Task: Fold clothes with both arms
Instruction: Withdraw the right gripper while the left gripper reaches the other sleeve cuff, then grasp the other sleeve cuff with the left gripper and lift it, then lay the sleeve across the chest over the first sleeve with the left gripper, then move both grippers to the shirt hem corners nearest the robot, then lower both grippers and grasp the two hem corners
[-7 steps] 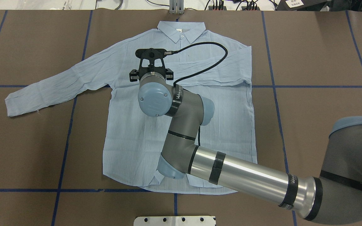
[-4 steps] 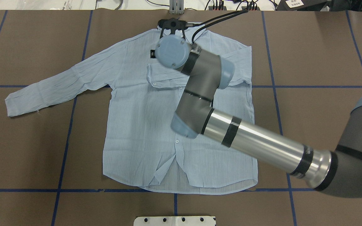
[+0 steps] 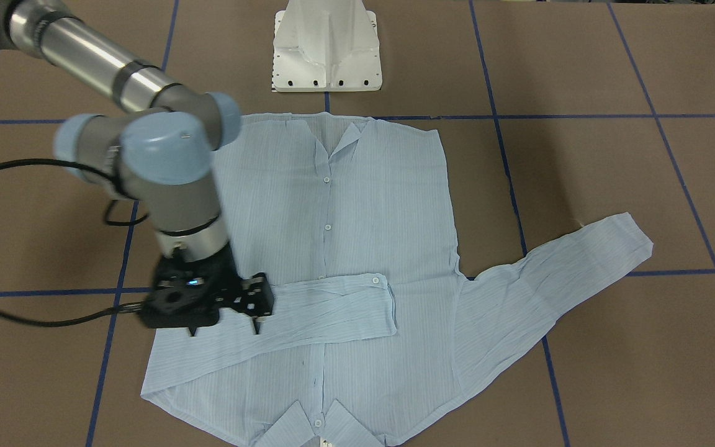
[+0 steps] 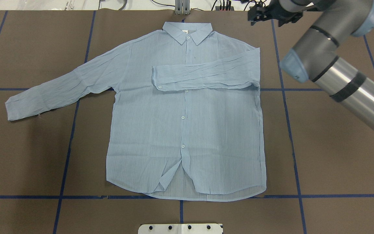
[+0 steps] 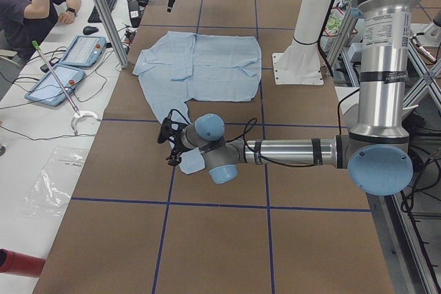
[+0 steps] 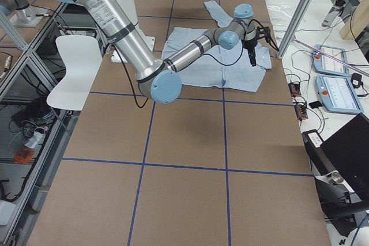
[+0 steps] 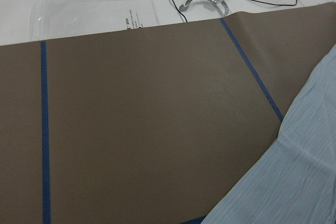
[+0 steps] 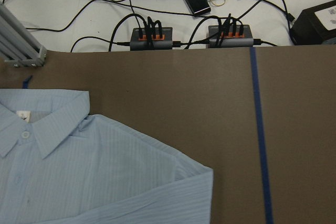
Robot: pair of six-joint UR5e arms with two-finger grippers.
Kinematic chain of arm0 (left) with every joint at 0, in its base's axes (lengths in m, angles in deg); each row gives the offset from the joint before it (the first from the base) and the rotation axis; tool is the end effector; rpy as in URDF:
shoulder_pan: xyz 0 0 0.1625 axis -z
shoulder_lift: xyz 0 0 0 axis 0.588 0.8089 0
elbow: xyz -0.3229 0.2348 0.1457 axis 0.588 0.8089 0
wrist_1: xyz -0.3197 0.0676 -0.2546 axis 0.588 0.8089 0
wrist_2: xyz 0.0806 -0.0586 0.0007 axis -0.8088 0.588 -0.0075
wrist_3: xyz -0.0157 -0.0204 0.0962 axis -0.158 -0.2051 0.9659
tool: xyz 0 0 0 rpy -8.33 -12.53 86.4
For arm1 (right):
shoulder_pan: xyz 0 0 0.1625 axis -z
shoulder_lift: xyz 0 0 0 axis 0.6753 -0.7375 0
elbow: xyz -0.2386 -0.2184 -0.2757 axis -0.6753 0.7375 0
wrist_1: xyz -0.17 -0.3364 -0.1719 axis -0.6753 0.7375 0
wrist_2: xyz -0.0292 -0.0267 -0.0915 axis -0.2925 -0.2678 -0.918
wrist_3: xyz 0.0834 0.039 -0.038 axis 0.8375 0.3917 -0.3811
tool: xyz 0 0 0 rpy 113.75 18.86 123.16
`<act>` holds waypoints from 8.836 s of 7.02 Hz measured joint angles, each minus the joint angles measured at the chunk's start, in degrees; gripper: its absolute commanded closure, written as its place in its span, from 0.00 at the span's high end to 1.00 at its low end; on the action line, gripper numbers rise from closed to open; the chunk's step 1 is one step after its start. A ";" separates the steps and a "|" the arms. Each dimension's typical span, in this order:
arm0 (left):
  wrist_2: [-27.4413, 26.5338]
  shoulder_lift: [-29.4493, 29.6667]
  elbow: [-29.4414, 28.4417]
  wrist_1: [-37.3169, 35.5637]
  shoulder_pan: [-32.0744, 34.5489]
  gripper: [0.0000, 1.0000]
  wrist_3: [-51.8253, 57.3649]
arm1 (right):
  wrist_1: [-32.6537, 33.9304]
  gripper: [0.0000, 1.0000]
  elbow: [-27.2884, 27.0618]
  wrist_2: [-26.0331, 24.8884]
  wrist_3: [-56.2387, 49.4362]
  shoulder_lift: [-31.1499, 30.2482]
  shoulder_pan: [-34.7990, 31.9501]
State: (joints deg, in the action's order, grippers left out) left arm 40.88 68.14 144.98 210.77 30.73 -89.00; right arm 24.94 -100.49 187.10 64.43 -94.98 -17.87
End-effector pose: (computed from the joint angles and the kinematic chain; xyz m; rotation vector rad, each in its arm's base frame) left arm 0.1151 -0.4950 0.5883 0.5668 1.0138 -0.2802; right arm -0.2725 -0.6687 0.2928 0.3744 -0.8156 0.1772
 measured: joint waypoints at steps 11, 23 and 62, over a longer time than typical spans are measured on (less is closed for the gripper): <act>-13.37 -6.39 -3.27 6.17 -19.12 0.63 -12.23 | -5.04 1.00 -6.75 3.04 -5.87 -12.76 -4.90; -17.79 4.85 5.81 5.50 -18.93 0.00 -9.21 | -5.38 1.00 -7.00 2.95 -5.09 -13.18 -4.73; -32.38 10.02 31.61 -57.27 -56.95 0.43 -22.50 | 8.41 1.00 -41.05 -39.00 43.53 -29.24 50.06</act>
State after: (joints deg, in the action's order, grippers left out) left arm 8.50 78.16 176.59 153.50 -26.22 -111.51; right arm 33.35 -141.54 148.09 107.96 -124.23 32.19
